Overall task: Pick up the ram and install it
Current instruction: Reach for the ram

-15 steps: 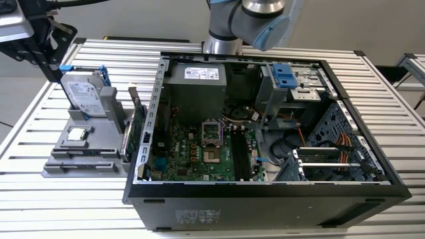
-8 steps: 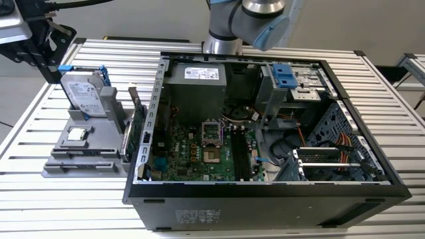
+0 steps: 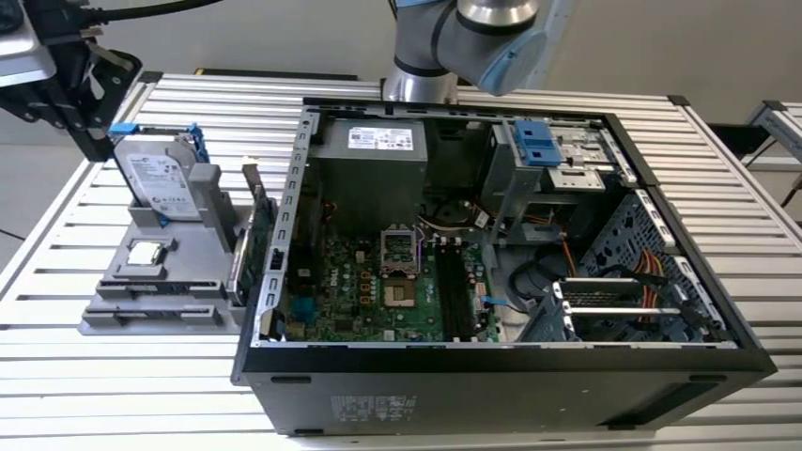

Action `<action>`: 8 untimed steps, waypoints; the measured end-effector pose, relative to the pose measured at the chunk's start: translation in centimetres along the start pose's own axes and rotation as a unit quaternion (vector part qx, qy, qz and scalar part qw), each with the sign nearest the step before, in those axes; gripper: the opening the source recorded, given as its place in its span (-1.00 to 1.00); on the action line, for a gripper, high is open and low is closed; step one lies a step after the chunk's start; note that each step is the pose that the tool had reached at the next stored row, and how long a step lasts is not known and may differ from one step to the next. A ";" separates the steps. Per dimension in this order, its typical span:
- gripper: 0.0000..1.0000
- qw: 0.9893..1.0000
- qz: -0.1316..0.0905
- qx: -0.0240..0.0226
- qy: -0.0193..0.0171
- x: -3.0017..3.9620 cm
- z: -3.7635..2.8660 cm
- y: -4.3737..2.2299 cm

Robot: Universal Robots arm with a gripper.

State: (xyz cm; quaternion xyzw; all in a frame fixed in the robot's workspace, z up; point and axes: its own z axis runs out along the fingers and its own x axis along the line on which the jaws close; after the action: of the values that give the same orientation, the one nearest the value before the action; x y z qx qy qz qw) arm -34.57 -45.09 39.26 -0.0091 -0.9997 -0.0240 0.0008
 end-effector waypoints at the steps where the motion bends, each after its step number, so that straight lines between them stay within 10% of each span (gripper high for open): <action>1: -1.00 1.000 0.000 0.000 0.000 0.00 0.00 -0.05; 8: -1.00 1.000 0.000 0.000 0.000 -0.01 -0.03 -0.50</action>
State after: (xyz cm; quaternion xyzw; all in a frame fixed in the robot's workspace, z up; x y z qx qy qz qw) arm -34.57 -45.59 39.26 -0.0091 -0.9997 -0.0240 0.0010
